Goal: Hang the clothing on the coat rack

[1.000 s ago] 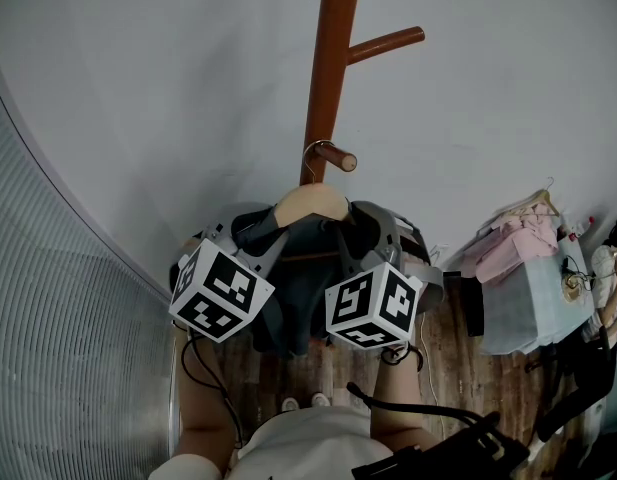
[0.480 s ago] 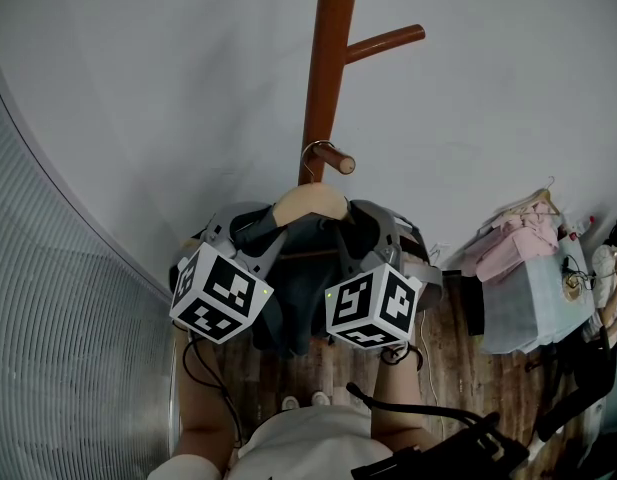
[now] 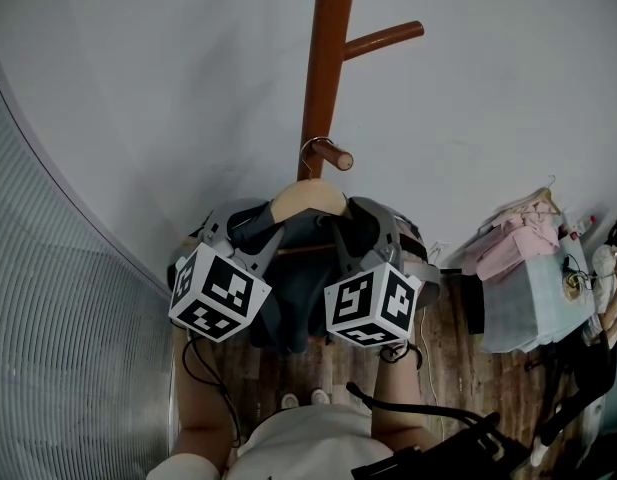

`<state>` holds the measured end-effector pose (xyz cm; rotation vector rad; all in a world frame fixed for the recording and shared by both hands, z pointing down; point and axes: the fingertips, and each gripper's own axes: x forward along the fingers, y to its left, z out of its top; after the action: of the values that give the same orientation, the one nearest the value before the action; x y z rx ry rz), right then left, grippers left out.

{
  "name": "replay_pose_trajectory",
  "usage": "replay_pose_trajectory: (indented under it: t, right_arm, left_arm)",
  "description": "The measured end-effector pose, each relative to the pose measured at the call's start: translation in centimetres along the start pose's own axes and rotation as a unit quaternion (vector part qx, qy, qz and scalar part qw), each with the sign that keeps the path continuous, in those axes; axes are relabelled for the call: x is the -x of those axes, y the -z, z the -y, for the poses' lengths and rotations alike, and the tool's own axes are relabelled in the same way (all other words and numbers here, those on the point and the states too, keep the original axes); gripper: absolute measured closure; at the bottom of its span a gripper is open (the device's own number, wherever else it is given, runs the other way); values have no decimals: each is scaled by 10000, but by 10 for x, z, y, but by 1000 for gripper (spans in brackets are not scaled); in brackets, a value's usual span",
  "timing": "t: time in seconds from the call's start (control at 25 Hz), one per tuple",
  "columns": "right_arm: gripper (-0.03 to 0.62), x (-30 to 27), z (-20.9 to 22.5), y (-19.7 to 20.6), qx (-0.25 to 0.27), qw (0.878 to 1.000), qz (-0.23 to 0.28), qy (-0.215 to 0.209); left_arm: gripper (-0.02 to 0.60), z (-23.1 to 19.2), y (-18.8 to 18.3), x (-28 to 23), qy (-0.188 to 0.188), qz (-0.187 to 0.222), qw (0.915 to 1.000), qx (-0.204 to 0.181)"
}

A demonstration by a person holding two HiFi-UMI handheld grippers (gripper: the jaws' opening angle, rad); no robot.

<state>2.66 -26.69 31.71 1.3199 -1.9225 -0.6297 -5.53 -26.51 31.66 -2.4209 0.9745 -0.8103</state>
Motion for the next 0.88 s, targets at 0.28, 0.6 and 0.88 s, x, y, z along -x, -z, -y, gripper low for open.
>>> replay_pose_trajectory:
  t: [0.28, 0.6, 0.88]
  right_arm:
    - [462, 3, 1, 2, -35, 10000, 9, 27]
    - [462, 9, 6, 1, -105, 9998, 76, 158]
    - [462, 14, 9, -1, -141, 9994, 116, 285]
  left_arm:
    - [448, -1, -1, 6, -59, 129, 9999, 39]
    - [446, -3, -4, 18, -248, 147, 9995, -102]
    - [448, -8, -22, 40, -581, 476, 9969, -219]
